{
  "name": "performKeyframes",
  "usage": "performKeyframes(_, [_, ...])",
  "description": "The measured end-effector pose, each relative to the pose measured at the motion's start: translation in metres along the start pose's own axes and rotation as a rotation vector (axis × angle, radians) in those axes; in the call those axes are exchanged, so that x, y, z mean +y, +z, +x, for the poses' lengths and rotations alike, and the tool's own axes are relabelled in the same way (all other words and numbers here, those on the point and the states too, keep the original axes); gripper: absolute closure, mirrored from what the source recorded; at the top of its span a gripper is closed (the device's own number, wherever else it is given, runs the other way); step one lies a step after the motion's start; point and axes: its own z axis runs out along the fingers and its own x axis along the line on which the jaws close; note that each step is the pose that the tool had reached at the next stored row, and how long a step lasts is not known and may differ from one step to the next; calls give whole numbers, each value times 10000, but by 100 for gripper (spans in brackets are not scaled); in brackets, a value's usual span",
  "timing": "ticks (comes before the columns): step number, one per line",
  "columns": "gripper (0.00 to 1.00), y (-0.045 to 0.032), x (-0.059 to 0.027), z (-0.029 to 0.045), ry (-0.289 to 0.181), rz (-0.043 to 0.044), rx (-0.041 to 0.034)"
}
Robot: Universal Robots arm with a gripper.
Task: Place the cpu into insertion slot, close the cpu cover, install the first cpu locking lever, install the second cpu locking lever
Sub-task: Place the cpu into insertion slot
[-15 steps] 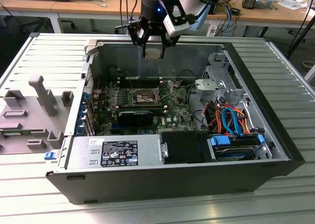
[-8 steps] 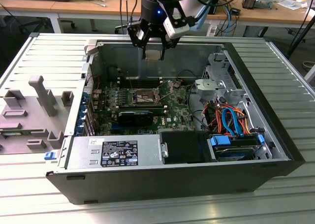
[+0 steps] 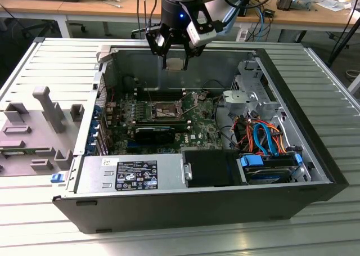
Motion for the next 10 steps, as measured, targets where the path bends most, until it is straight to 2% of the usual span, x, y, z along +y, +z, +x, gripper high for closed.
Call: performKeyframes(10, [45, 29, -29, -1, 0, 0, -1])
